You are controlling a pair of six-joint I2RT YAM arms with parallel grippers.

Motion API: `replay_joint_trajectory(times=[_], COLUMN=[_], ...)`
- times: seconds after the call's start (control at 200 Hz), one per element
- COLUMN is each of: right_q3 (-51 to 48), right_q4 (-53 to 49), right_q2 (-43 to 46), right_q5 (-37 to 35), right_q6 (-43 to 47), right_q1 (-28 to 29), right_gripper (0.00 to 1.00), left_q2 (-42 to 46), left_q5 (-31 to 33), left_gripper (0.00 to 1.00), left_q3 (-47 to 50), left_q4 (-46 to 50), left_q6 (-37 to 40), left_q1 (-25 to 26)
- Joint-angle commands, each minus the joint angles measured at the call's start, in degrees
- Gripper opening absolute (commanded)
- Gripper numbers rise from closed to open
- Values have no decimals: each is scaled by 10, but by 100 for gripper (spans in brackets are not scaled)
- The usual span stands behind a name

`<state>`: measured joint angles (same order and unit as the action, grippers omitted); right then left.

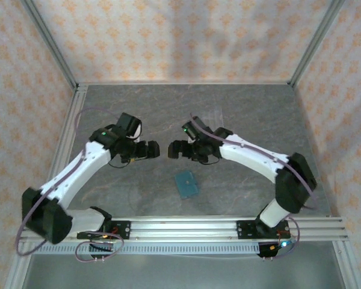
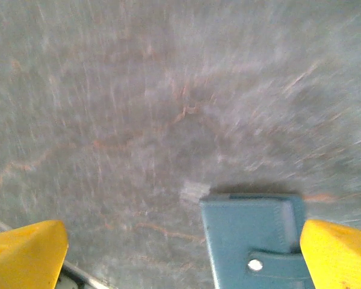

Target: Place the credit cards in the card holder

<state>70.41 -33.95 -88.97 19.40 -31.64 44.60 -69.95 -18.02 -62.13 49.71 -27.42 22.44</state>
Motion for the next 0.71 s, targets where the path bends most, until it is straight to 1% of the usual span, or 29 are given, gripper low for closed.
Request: replay_joint_trajectory(times=[0.0, 0.025, 0.085, 0.17, 0.215, 0.255, 0.315, 0.38, 0.425, 0.48, 0.495, 0.525, 0.565, 0.641, 0.671, 0.701], right_q3=[-23, -32, -63, -118, -171, -231, -317, -409, -476, -548, -561, -568, -565, -564, -570, -576], right_q4=[-18, -20, -23, 0, 49, 124, 232, 345, 449, 576, 595, 604, 605, 609, 621, 633], right_q2=[98, 117, 165, 232, 265, 293, 341, 390, 421, 442, 444, 446, 439, 413, 402, 392], right_q5=[-152, -181, -281, -418, -476, -502, -532, -522, -509, -511, -518, -528, -517, -484, -475, -463], right_q6=[27, 32, 37, 61, 98, 155, 216, 269, 301, 333, 336, 340, 359, 369, 365, 358], right_q1=[-37, -48, -72, -102, -114, -124, -137, -162, -174, -182, -184, -189, -205, -245, -263, -282], right_gripper=[99, 99, 99, 99, 100, 99, 100, 100, 99, 99, 99, 100, 100, 100, 100, 100], left_q2=[72, 84, 115, 161, 177, 184, 186, 179, 171, 160, 158, 154, 155, 143, 118, 83], left_q5=[140, 180, 285, 392, 451, 484, 506, 516, 518, 513, 509, 516, 529, 468, 465, 466], left_gripper=[100, 100, 100, 100, 100, 100, 100, 100, 100, 100, 100, 100, 100, 100, 100, 100], left_q3=[-16, -12, 15, 100, 149, 186, 228, 266, 305, 347, 358, 377, 402, 434, 438, 431], left_q4=[-20, -25, -55, -153, -202, -240, -298, -367, -427, -493, -510, -546, -596, -695, -726, -738], left_q6=[57, 64, 79, 98, 99, 110, 140, 171, 198, 203, 202, 192, 170, 166, 164, 163], left_q1=[-2, -3, -4, -4, -4, -8, -22, -45, -62, -91, -101, -116, -132, -171, -182, -193])
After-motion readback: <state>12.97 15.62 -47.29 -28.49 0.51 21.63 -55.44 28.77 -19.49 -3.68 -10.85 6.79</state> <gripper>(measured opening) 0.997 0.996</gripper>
